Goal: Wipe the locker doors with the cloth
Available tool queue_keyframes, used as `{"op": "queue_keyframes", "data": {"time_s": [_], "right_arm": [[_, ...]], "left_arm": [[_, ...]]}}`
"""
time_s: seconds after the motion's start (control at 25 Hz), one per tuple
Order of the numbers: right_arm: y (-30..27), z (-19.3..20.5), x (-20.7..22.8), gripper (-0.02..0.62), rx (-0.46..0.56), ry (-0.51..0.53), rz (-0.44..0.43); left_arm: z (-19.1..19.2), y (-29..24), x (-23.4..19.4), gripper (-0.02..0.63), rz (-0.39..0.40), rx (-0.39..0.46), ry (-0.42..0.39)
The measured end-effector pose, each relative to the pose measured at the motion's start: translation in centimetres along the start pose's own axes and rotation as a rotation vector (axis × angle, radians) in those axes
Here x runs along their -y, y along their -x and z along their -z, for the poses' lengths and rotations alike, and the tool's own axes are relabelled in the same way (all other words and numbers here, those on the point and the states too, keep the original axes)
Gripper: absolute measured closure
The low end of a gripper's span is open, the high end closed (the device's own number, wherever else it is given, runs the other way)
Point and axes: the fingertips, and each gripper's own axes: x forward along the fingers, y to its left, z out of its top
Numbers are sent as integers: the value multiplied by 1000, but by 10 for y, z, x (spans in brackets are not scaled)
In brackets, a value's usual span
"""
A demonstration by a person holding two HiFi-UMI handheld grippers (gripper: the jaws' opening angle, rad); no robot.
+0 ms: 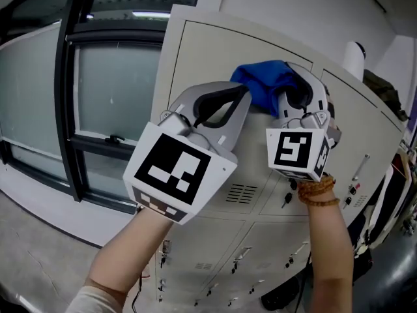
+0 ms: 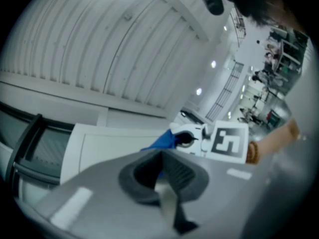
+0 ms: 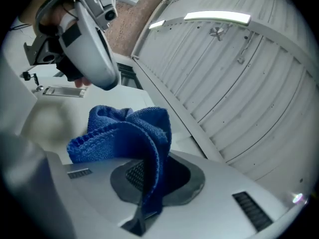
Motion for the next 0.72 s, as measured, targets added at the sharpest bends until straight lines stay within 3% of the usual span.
{"op": "queue_keyframes", "data": {"time_s": [0.2, 0.4, 0.56, 0.72], "right_arm": [[-26, -7, 31, 566, 32, -27, 22], [-26, -7, 33, 566, 33, -99, 16], [-3, 1, 11, 566, 27, -213, -27], [38, 12, -35, 566, -17, -325, -139]], "left_arm": [[0, -6, -7, 604, 0, -11, -10], [9, 0, -6, 604, 4, -33, 2], [16, 13, 3, 603, -1, -49, -11], [18, 37, 22, 603, 26, -31, 33]]}}
